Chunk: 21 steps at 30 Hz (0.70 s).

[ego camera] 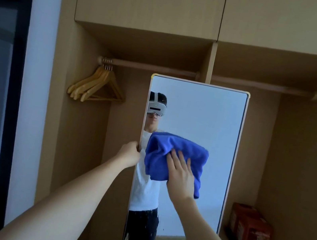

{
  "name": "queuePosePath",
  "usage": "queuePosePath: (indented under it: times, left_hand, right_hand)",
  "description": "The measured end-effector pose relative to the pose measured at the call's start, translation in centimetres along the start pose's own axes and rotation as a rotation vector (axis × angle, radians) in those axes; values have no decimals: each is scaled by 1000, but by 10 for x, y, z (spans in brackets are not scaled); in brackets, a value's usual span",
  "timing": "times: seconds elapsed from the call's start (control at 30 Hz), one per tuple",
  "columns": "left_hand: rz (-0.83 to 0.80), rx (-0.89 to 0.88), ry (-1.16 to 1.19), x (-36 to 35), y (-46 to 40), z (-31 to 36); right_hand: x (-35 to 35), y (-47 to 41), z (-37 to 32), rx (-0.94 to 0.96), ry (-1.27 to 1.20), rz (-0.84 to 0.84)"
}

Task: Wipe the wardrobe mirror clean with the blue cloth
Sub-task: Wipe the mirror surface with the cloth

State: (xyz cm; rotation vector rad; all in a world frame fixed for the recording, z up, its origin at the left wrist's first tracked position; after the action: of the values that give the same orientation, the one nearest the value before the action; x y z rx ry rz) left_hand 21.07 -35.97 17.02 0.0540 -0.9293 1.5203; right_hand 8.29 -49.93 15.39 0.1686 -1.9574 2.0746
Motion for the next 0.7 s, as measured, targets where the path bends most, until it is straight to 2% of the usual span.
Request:
queuePosePath:
  times: [0.13,0.2,0.37,0.47,0.53,0.6,0.67,0.7]
  left_hand:
    - [-4,1,-7,-2,2,0]
    - [-15,1,-2,-2,3,1]
    - [-41,-13,-30,-1,7,5]
    - [-27,0,-41,0,4,-1]
    - [-30,6,-39,1,3,-2]
    - [-31,11,-35,1,2,-2]
    - [-36,9,-24,0,2,-2]
    - [-39,14,-17,0,2,-2]
  right_hand:
    - [9,-4,4,-77,-106,-9]
    - [25,-20,8,-147,-159,62]
    - [93,-83,34,-470,-283,295]
    - [133,-126,35,-543,-336,423]
    - [147,-151,27,-462,-324,484]
    - [147,-176,12,-281,-258,480]
    - [129,-195,-4,-93,-117,389]
    - [110,-200,-9,-30,-23,274]
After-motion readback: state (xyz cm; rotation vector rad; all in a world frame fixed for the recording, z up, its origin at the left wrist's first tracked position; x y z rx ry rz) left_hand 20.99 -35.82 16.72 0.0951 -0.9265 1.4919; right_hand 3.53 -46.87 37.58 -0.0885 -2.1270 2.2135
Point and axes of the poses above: each hand's wrist, its own y-axis away from the middle knuckle, its own x-axis out of the back of the hand, z = x × y, the point moved 10 cm from there along -y, towards the middle knuckle, and after that the axes turned 14 degrees about z, right-handed, at the moved point
